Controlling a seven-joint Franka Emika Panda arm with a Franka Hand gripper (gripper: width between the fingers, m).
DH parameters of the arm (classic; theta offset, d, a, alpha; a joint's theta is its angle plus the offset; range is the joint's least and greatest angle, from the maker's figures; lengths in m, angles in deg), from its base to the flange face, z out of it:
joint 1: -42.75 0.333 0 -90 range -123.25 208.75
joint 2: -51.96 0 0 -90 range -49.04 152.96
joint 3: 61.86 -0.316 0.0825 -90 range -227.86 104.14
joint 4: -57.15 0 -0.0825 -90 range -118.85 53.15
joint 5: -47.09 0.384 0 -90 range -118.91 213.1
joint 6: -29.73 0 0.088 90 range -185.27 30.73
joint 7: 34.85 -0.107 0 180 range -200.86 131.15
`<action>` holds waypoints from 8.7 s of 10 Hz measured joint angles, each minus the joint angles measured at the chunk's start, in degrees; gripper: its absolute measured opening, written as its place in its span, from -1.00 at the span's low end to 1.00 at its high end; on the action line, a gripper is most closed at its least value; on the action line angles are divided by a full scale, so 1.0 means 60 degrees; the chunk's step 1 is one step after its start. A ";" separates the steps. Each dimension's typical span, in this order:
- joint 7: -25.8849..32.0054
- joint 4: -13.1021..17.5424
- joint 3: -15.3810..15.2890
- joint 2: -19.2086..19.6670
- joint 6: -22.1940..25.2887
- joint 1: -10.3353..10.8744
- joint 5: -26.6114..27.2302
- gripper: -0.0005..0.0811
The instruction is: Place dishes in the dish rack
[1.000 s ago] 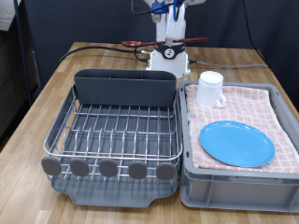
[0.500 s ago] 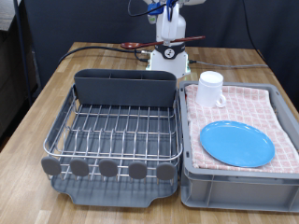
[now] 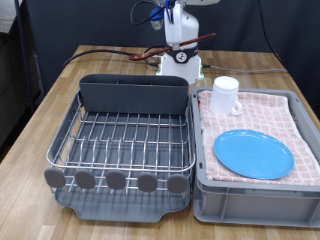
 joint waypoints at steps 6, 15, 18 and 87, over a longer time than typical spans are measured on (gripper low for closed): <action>0.2171 -0.0079 0.1571 0.0631 -0.0036 0.0252 0.1310 -0.76; 0.3878 -0.0036 0.2462 0.1668 0.0161 0.0482 0.2185 -0.76; 0.3906 0.0106 0.2412 0.1682 0.0158 0.0487 0.2184 -0.76; 0.9624 0.2610 -0.1556 0.4983 -0.5520 0.2267 0.3818 0.98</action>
